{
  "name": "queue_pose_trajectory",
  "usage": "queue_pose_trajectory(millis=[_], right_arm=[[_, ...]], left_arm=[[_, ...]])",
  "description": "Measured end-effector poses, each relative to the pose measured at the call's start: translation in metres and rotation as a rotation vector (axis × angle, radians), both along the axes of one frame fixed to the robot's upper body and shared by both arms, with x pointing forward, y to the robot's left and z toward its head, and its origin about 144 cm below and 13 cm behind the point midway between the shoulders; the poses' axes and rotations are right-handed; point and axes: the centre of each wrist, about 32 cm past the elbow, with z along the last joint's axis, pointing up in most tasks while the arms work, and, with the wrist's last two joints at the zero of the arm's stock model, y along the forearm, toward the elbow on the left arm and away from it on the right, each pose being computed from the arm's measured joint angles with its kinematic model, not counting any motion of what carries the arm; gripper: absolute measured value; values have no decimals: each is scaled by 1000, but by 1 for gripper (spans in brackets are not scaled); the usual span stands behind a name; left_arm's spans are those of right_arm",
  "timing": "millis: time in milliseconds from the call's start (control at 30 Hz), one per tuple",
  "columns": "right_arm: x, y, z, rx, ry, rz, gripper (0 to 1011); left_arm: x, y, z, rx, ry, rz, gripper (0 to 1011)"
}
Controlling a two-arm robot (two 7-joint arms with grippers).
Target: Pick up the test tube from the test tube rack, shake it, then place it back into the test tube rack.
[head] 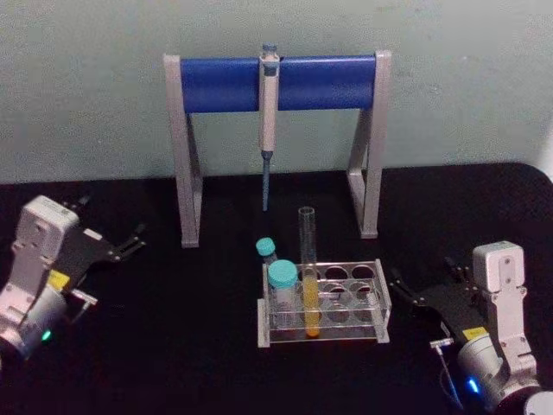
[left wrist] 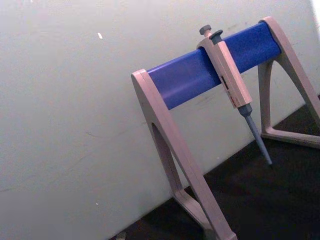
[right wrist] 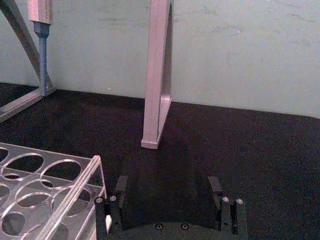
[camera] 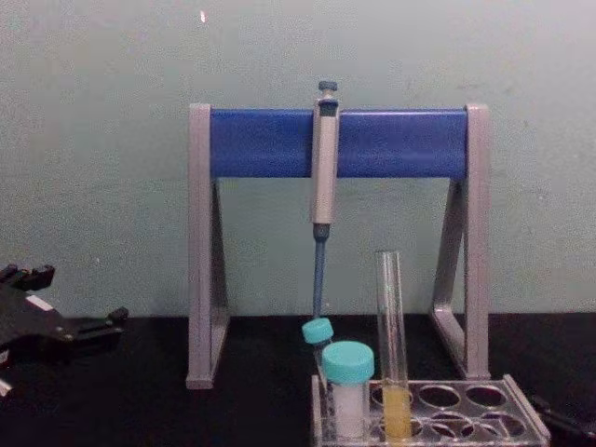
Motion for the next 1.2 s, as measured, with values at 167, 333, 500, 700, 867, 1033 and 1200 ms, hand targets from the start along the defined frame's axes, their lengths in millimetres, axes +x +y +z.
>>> queue_pose_trajectory(millis=[167,333,500,700,867,1033,1200], right_arm=[[0,0,0,0,-1,0,1000],[0,0,0,0,-1,0,1000],[0,0,0,1,-1,0,1000],[0,0,0,1,-1,0,1000],[0,0,0,1,-2,0,1000],[0,0,0,1,-2,0,1000],[0,0,0,1,-1,0,1000]], left_arm=[[0,0,0,0,0,0,1001],[0,0,0,0,0,0,1001],[0,0,0,0,0,0,1001],[0,0,0,0,0,0,1001],[0,0,0,0,0,0,1001],[0,0,0,0,0,0,1001],[0,0,0,0,0,0,1001]])
